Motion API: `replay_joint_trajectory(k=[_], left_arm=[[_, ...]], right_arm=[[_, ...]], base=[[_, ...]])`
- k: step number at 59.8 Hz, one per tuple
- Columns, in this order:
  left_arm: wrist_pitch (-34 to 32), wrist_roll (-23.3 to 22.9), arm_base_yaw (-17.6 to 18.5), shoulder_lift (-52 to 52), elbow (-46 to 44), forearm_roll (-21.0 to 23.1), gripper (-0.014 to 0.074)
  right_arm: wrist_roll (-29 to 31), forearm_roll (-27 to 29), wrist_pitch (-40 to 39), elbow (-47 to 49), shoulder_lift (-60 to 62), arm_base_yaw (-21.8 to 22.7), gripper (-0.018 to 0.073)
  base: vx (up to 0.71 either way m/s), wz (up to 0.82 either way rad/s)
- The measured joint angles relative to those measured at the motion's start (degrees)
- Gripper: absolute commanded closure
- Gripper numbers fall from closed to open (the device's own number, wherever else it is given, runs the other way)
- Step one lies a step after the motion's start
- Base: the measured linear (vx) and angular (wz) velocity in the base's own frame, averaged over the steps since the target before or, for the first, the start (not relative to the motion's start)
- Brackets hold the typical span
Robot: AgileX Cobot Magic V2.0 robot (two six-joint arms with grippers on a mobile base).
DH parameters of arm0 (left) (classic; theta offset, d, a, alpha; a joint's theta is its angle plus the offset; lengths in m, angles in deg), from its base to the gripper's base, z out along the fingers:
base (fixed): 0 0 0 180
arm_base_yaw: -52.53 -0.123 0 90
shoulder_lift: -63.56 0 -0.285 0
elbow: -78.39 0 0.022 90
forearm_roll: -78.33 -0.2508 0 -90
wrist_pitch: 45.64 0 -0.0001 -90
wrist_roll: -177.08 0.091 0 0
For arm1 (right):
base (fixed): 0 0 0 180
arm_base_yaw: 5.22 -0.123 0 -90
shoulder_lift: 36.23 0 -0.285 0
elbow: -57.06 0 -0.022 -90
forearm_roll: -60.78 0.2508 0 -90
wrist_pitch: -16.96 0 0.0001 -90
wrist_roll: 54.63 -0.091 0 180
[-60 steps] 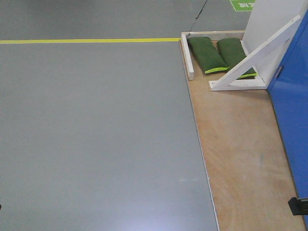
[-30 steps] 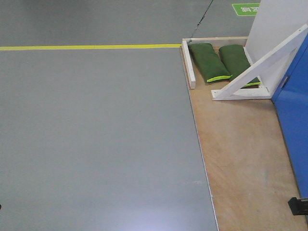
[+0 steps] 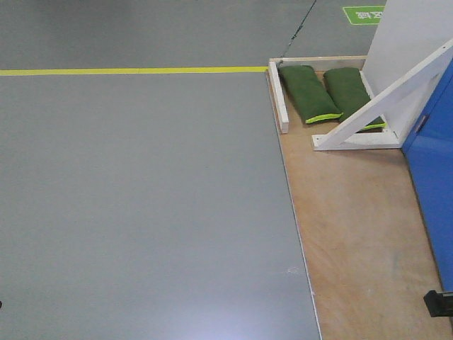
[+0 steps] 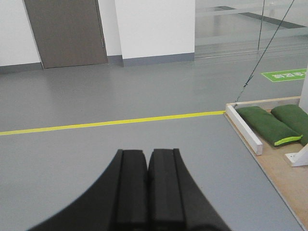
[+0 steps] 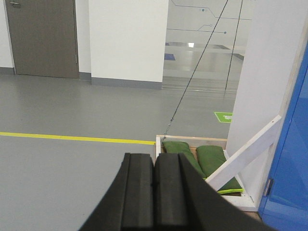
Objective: Move to blue door and open it
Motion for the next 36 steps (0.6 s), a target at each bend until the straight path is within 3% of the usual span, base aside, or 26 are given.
replay_joint_trajectory(k=[36], left_arm=[[0.0,0.0,0.0,0.0,0.0,0.0,0.0526]], right_arm=[[0.0,0.0,0.0,0.0,0.0,0.0,0.0567]], base=[[0.05,0.00]])
